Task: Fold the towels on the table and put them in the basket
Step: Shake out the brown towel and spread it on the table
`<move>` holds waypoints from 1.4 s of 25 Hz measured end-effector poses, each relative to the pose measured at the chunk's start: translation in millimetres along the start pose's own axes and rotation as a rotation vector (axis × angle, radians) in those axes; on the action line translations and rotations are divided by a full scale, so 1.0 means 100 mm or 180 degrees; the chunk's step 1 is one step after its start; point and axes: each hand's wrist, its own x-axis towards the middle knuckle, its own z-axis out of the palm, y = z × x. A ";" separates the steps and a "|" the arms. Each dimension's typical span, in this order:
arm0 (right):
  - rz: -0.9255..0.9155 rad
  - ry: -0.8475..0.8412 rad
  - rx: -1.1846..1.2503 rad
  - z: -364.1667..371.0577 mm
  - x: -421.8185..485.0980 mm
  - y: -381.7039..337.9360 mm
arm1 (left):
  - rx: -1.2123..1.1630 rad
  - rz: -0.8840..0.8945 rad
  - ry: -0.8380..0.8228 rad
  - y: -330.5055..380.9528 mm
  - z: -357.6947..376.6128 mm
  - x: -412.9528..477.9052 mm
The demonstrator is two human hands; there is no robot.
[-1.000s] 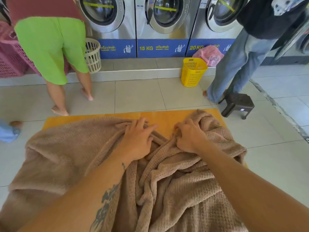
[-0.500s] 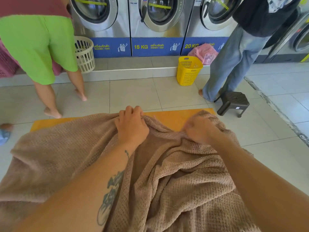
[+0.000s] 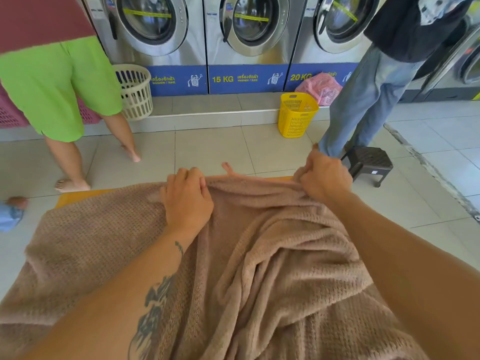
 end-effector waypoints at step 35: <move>-0.0148 -0.1385 -0.0744 -0.21 -2.89 1.45 | 0.0401 0.1355 -0.2128 0.98 -0.45 -2.83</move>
